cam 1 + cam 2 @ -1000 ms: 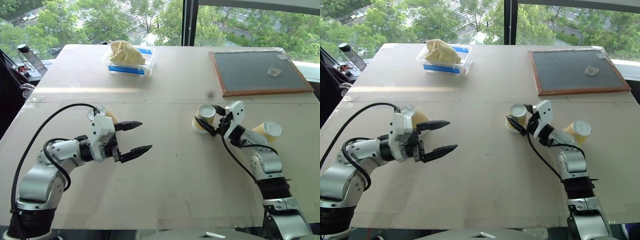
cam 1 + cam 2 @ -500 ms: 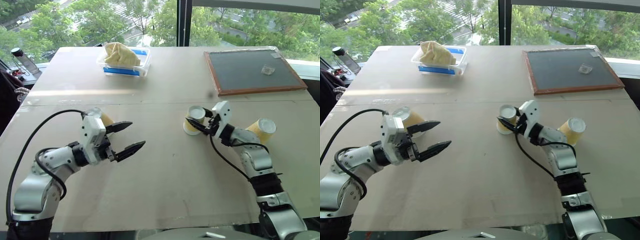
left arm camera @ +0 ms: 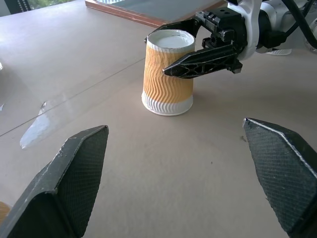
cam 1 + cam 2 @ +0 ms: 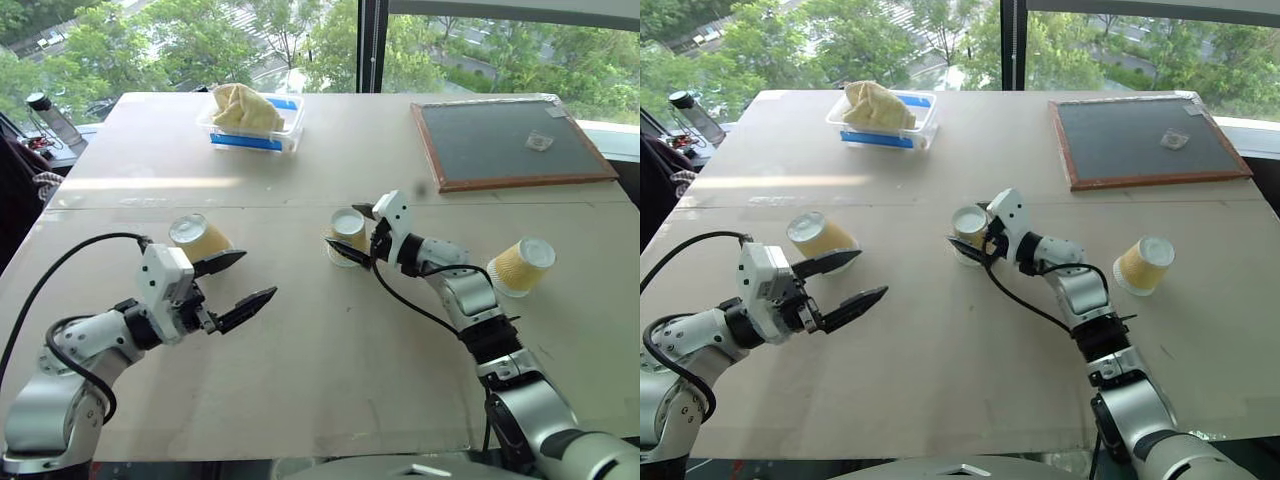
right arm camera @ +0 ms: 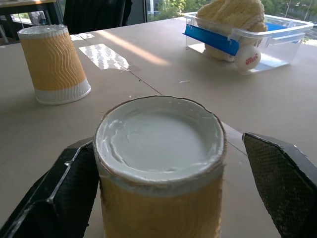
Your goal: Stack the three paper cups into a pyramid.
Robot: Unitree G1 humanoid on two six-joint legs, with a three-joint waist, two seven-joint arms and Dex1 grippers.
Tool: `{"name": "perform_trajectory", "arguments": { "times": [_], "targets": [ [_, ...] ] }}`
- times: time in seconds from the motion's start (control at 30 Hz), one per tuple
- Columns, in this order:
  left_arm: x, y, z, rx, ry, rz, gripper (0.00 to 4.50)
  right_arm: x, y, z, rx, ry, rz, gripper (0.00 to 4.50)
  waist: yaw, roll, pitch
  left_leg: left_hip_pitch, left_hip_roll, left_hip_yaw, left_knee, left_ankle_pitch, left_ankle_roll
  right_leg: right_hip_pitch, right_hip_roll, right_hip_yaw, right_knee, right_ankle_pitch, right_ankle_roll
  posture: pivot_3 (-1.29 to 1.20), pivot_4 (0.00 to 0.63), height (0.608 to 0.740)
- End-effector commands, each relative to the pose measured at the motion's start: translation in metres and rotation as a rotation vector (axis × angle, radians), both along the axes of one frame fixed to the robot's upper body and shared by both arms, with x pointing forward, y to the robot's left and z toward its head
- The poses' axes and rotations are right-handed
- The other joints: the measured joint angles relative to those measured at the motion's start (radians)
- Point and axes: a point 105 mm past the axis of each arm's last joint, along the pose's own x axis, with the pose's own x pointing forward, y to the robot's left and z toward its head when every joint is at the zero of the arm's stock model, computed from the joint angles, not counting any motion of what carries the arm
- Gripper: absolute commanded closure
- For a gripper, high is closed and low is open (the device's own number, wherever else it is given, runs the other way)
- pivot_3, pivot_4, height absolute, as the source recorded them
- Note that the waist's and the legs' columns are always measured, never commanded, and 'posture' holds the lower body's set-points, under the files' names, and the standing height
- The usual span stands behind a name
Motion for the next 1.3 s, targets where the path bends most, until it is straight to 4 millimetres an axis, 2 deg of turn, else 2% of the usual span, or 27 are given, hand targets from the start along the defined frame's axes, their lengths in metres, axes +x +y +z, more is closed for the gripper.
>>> {"name": "perform_trajectory", "arguments": {
  "times": [0.03, 0.13, 0.27, 0.4, 0.47, 0.6, 0.77, 0.9, 1.3],
  "targets": [
    [0.000, -0.010, 0.020, 0.007, -0.052, -0.071, 0.00, -0.018, -0.017, 0.025, 0.002, -0.095, 0.025, 0.05, 0.002, 0.000, 0.000, 0.000, 0.000, 0.000, 0.000, 0.000, 0.000, 0.000, 0.000, 0.000, 0.000, 0.000, 0.000, 0.00, 0.150, 0.740],
    [0.004, -0.026, 0.025, 0.010, -0.052, -0.146, 0.00, -0.035, -0.037, 0.033, 0.011, -0.124, -0.020, 0.05, 0.009, 0.000, 0.000, 0.000, 0.000, -0.001, 0.000, 0.000, 0.000, 0.000, 0.000, -0.001, 0.000, 0.000, 0.000, 0.00, 0.150, 0.740],
    [0.012, -0.049, 0.030, -0.001, -0.059, -0.233, 0.00, -0.055, -0.073, 0.043, 0.067, -0.172, -0.182, 0.05, 0.018, -0.001, 0.000, 0.000, -0.001, 0.000, 0.000, 0.000, 0.000, 0.001, 0.001, -0.001, 0.002, 0.000, 0.000, 0.00, 0.150, 0.740],
    [0.018, -0.070, 0.033, -0.020, -0.059, -0.324, 0.00, -0.066, -0.128, 0.056, 0.140, -0.170, -0.460, 0.05, 0.019, 0.000, 0.000, 0.001, -0.002, 0.001, 0.001, 0.000, 0.000, 0.001, 0.001, 0.001, 0.002, 0.000, 0.000, 0.00, 0.150, 0.740],
    [0.021, -0.078, 0.035, -0.026, -0.061, -0.361, 0.00, -0.072, -0.148, 0.059, 0.129, -0.194, -0.561, 0.05, 0.021, -0.001, 0.000, 0.001, -0.002, 0.001, 0.001, 0.000, 0.001, 0.001, 0.001, 0.000, 0.002, 0.000, 0.000, 0.00, 0.150, 0.740],
    [0.030, -0.094, 0.033, -0.006, -0.074, -0.429, 0.00, -0.084, -0.177, 0.051, 0.110, -0.163, -0.698, 0.05, 0.021, -0.001, -0.001, 0.001, -0.002, 0.004, 0.001, 0.000, 0.001, 0.002, 0.002, 0.000, 0.002, 0.000, 0.000, 0.00, 0.150, 0.740],
    [0.035, -0.115, 0.036, -0.002, -0.070, -0.526, 0.00, -0.095, -0.218, 0.028, 0.092, -0.111, -0.932, 0.05, 0.021, -0.001, -0.001, 0.001, -0.002, 0.004, 0.001, 0.000, 0.001, 0.002, 0.003, 0.000, 0.003, 0.000, 0.000, 0.00, 0.150, 0.740],
    [0.039, -0.125, 0.039, -0.007, -0.083, -0.571, 0.00, -0.095, -0.219, 0.013, 0.104, -0.050, -0.952, 0.05, 0.016, -0.001, -0.001, 0.002, -0.002, 0.005, 0.002, 0.000, 0.001, 0.002, 0.003, 0.002, 0.003, 0.000, 0.000, 0.00, 0.150, 0.740],
    [0.035, -0.136, 0.045, 0.008, -0.096, -0.627, 0.00, -0.086, -0.215, -0.006, 0.245, 0.091, -0.971, 0.05, 0.021, -0.001, -0.001, 0.001, -0.002, 0.005, 0.002, 0.000, 0.001, 0.002, 0.004, 0.002, 0.003, 0.000, 0.000, 0.00, 0.150, 0.740]
  ]
}}
